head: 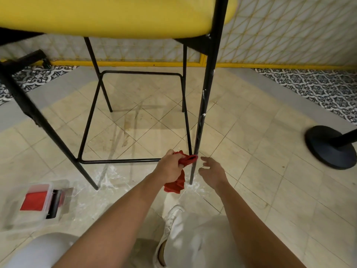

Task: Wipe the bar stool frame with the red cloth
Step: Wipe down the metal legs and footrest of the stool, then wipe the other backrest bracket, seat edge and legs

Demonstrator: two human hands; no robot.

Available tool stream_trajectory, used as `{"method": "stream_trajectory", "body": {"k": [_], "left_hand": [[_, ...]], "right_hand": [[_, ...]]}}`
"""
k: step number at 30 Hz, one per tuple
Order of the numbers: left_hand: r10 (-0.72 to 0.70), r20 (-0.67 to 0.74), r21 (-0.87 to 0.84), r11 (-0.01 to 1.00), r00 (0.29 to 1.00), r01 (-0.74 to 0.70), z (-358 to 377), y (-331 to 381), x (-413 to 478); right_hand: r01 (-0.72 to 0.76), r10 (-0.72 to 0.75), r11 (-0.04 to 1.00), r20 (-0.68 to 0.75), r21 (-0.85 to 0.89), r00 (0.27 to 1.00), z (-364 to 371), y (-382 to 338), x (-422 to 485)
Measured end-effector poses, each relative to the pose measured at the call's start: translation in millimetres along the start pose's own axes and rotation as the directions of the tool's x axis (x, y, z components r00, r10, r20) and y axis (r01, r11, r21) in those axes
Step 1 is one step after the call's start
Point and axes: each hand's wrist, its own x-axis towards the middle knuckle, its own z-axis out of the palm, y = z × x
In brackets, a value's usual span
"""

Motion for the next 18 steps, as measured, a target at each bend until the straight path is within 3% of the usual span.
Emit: {"method": "stream_trajectory", "body": {"k": [3, 6, 8, 13, 18], "left_hand": [[0.039, 0.035, -0.063, 0.997, 0.999, -0.036, -15, 14, -14], [0.065, 0.023, -0.14, 0.988, 0.998, -0.061, -34, 34, -32], [0.083, -0.01, -0.181, 0.98, 0.996, -0.083, -49, 52, -50], [0.169, -0.075, -0.384, 0.905, 0.983, -0.185, -85, 93, -90], [0.275, -0.156, -0.363, 0.878, 0.949, -0.313, -123, 133, -127]], "right_hand": [[0.053, -0.053, 0.999, 0.027, -0.004, 0.998, -6, -10, -21], [0.11, -0.113, 0.987, 0.022, 0.119, 0.993, -16, -28, -46], [0.166, -0.165, 0.96, -0.023, 0.227, 0.986, -26, -42, -67], [0.315, -0.285, 0.904, -0.141, 0.29, 0.948, -47, -76, -106], [0.432, -0.346, 0.824, -0.278, 0.366, 0.896, -63, -110, -139]]}}
